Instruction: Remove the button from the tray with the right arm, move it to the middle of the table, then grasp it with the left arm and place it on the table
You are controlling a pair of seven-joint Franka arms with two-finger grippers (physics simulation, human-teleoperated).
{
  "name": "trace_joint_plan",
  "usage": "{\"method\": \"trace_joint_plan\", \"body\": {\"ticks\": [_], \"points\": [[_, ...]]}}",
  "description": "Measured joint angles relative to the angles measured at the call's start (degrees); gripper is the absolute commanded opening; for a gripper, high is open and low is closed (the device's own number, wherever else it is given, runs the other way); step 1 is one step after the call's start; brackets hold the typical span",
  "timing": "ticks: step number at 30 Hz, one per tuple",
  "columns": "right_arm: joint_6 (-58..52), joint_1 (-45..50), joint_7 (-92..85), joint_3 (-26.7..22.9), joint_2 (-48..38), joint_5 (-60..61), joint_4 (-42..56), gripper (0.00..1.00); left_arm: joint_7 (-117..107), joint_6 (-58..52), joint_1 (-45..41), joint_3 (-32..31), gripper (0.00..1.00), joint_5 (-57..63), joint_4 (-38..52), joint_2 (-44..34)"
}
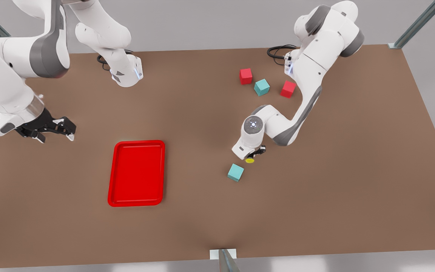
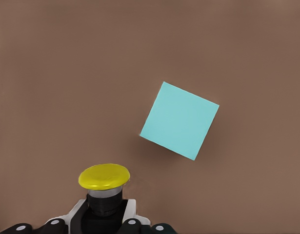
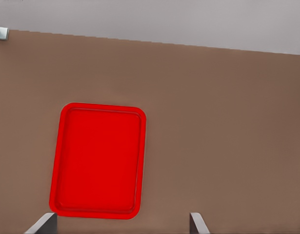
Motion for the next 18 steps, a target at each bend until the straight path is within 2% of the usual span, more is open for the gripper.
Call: {"method": "trace_joint_plan", "body": {"ticks": [7, 14, 16, 18], "points": [[0.0, -2.3, -0.3, 0.0, 0.2, 0.0, -0.1, 1.0, -6.6, -5.0, 2.1, 0.4, 0.43, -2.3, 8.4, 0.4], [-0.1, 0.2, -0.5, 0.1, 0.4, 0.0, -0.2, 1.0, -20.3, -6.4, -1.9, 0.7, 0.43, 3.3, 12.0, 2.4], [-0.1, 1.3, -0.6, 0.1, 0.6, 0.0, -0.1, 1.0, -24.8, -6.6, -5.6, 3.6, 0.43, 7.7, 12.1, 4.0], [-0.1, 2.3, -0.6, 0.1, 0.7, 0.0, -0.1, 1.0, -29.6, -6.9, -12.4, 11.3, 0.43, 10.8, 12.2, 4.7]]}}
